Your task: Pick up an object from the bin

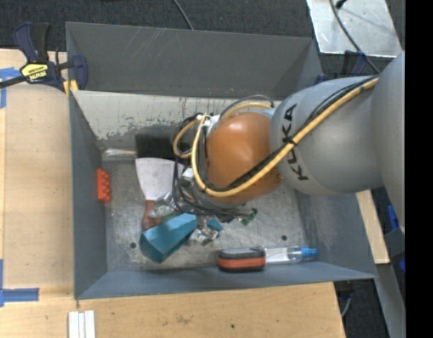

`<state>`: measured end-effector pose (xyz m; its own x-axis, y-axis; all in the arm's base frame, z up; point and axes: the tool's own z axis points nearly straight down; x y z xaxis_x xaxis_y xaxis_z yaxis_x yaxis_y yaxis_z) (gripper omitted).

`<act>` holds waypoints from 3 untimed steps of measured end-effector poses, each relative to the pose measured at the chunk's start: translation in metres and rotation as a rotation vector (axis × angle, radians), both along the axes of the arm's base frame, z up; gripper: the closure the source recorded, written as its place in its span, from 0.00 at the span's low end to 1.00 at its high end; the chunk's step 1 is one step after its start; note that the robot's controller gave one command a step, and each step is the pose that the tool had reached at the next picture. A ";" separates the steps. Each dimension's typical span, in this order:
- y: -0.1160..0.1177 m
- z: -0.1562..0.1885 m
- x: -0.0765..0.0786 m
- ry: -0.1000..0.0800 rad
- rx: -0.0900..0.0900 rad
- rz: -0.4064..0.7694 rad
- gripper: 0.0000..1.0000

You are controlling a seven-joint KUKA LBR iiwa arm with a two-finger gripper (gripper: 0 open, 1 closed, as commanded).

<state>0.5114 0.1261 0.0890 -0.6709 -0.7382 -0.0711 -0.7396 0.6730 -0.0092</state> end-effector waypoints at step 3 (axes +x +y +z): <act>-0.002 0.000 0.022 0.049 -0.005 0.029 1.00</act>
Offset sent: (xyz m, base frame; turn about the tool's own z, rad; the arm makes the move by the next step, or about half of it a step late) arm 0.0197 -0.0018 0.1490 -0.0483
